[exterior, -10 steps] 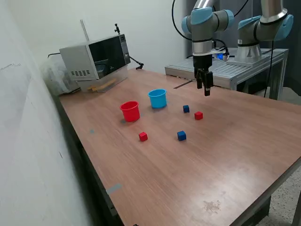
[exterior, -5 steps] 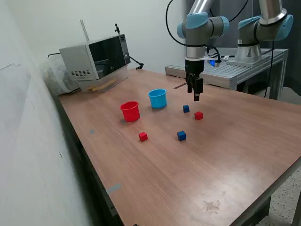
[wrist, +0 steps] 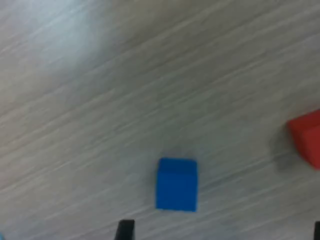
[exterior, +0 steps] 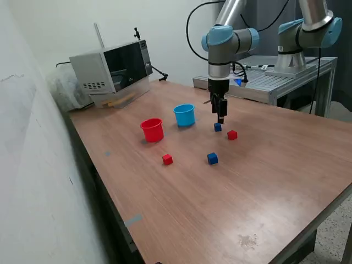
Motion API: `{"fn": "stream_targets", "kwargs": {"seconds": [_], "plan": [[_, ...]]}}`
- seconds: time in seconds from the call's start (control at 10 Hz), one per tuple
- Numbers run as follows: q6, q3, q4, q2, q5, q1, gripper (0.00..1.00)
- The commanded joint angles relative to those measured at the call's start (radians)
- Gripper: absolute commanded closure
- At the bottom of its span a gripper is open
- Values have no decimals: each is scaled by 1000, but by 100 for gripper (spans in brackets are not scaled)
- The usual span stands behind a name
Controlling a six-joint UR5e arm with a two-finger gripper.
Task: Place red objects in the red bin, and blue objects in the blue bin.
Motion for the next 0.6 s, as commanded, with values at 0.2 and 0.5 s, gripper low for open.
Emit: {"fn": "stream_targets", "kwargs": {"seconds": [0.2, 0.5], "plan": [[-2, -8, -8, 13, -10, -52, 0], [-2, 3, -7, 17, -10, -67, 0]]}}
